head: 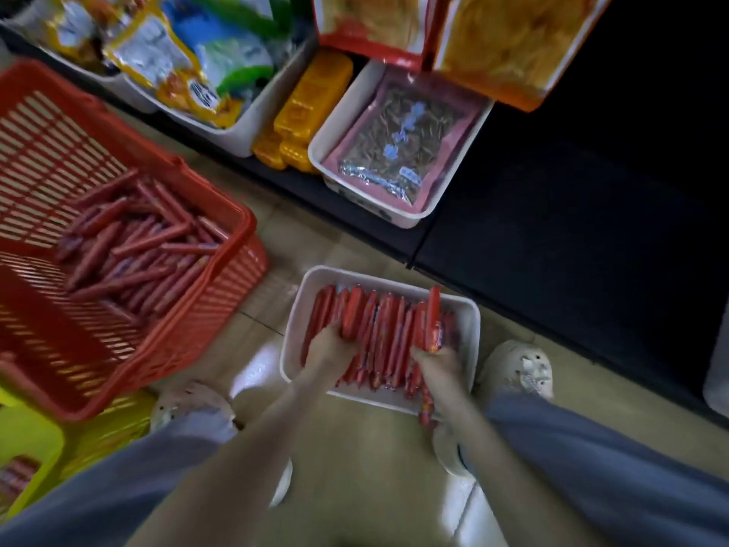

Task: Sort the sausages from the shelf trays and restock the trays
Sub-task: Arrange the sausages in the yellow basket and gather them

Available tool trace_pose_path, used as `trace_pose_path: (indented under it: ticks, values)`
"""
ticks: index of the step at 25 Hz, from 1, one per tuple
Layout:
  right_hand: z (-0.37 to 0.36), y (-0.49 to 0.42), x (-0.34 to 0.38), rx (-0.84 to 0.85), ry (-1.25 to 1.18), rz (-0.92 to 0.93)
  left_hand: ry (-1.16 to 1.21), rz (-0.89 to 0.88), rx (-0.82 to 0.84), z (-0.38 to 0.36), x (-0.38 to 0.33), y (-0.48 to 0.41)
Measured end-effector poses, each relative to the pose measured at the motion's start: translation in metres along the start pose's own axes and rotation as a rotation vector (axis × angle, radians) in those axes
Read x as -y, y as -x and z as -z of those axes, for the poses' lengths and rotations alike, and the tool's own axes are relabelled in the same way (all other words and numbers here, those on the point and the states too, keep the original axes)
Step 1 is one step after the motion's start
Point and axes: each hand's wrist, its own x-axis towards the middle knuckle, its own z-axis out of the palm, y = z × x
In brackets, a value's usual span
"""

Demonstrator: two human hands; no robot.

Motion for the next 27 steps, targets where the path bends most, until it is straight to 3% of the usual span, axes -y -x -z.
trace_pose_path:
  ticks: [5,9,12,14,18,22,27]
  values:
    - [-0.011,-0.022,-0.01,-0.06,0.277,0.13,-0.116,-0.029,-0.067,-0.033,0.015,-0.026]
    - [-0.006,-0.022,-0.003,-0.1,0.276,0.375,-0.296,-0.154,-0.143,-0.049,0.019,-0.028]
    - [-0.012,-0.017,-0.01,0.009,0.676,0.594,-0.681,-0.241,-0.104,-0.057,0.035,-0.036]
    - [-0.017,-0.015,-0.017,0.096,0.911,0.611,-0.813,-0.266,-0.034,-0.059,0.043,-0.043]
    - [-0.021,-0.021,-0.022,-0.108,1.005,0.751,-1.005,-0.322,-0.029,-0.052,0.038,-0.034]
    - [-0.013,-0.02,-0.021,-0.105,0.991,0.675,-1.02,-0.478,-0.217,-0.053,0.049,-0.034]
    - [-0.019,-0.026,-0.04,-0.169,1.074,0.708,-0.9,-0.469,-0.123,-0.068,0.05,-0.032]
